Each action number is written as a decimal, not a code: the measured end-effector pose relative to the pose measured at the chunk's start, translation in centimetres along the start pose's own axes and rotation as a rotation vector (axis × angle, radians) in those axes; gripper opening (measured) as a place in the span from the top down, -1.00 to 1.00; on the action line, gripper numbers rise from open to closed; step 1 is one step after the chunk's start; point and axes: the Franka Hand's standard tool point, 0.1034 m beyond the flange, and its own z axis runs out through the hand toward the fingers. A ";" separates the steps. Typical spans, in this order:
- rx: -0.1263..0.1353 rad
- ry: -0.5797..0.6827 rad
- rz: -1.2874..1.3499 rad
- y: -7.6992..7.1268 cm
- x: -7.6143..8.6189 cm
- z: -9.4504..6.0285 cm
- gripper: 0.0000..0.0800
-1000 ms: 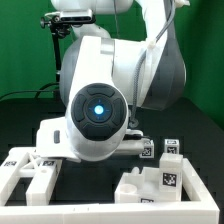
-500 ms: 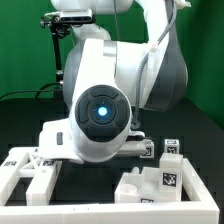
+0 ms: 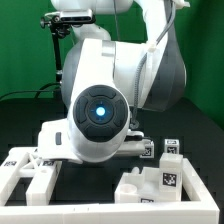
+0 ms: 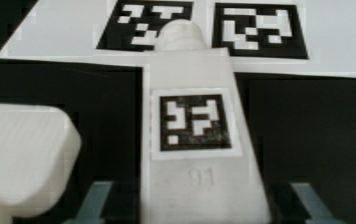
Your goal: Assemble chair
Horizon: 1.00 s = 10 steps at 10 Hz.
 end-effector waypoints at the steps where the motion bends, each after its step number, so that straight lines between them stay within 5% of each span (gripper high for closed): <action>1: 0.004 -0.006 0.000 -0.2 -0.5 -0.8 0.29; 4: 0.016 -0.011 -0.001 -0.6 -3.1 -4.1 0.29; 8: 0.012 0.064 0.000 -0.4 -2.3 -4.6 0.28; 10: 0.054 0.181 -0.005 -1.1 -2.5 -6.7 0.28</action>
Offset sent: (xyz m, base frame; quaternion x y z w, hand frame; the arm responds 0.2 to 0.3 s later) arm 0.0174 0.0079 0.0621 0.0123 -0.0354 -0.0022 0.9993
